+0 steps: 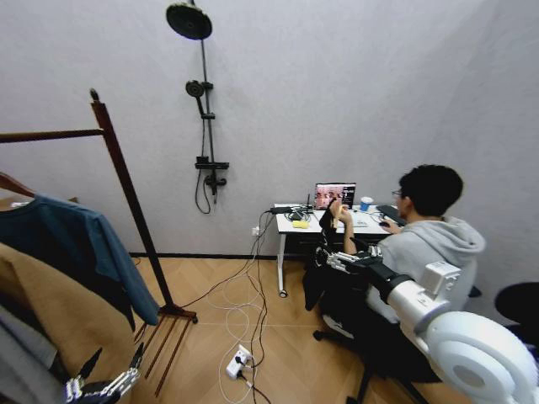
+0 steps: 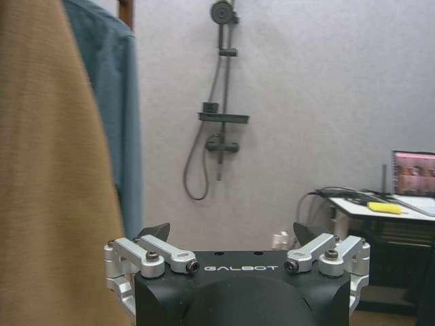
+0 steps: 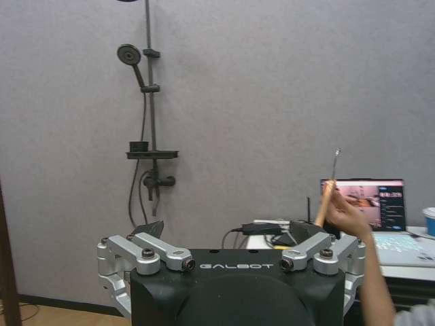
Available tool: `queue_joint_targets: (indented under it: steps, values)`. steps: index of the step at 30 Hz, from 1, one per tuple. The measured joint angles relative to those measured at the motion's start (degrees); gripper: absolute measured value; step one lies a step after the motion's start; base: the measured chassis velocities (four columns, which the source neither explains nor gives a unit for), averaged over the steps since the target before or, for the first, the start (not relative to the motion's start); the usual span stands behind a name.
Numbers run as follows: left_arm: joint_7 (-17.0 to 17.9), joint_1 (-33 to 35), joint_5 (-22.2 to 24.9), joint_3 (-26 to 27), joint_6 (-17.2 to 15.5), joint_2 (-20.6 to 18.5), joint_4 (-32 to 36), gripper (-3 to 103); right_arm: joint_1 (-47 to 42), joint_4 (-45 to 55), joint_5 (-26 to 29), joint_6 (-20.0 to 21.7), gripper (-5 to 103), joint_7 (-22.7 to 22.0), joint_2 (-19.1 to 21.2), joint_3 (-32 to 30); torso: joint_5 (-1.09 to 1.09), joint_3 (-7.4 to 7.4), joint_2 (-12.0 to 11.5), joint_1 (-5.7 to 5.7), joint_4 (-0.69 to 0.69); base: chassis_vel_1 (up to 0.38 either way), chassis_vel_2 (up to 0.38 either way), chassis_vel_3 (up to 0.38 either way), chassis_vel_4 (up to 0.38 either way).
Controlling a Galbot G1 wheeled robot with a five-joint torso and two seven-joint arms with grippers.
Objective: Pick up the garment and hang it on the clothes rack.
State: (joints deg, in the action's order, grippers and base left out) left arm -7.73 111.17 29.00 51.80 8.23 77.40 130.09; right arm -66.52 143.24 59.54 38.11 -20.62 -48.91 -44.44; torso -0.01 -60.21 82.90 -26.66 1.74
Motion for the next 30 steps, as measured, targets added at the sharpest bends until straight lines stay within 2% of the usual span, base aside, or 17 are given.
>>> queue_joint_targets:
  steps: [13,15,18,30]
  values:
    - [0.0,0.0,0.0,0.0,0.0,0.0,0.0,100,-0.17,0.0,-0.42,-0.06,100,0.22,-0.11,0.45,0.04,0.0,0.0,0.0,0.01,-0.046,-0.193,-0.194,-0.058]
    - [0.0,0.0,0.0,0.01,0.0,0.0,0.0,100,-0.25,0.0,-0.46,-0.06,100,0.22,-0.2,0.46,-0.01,0.0,0.0,0.0,0.01,-0.059,-0.195,-0.179,-0.062]
    - [-0.01,0.0,0.0,0.0,0.0,0.0,0.0,100,-0.64,-0.01,-0.71,-0.06,100,0.21,-0.5,0.48,0.05,0.0,0.0,0.0,0.02,-0.034,-0.182,-0.177,-0.021]
    - [0.0,0.0,0.0,0.0,0.0,0.0,0.0,100,-0.92,0.0,-2.28,-0.05,100,-0.09,-1.31,2.76,0.0,0.0,0.0,0.0,0.0,0.058,-0.082,-0.077,0.05]
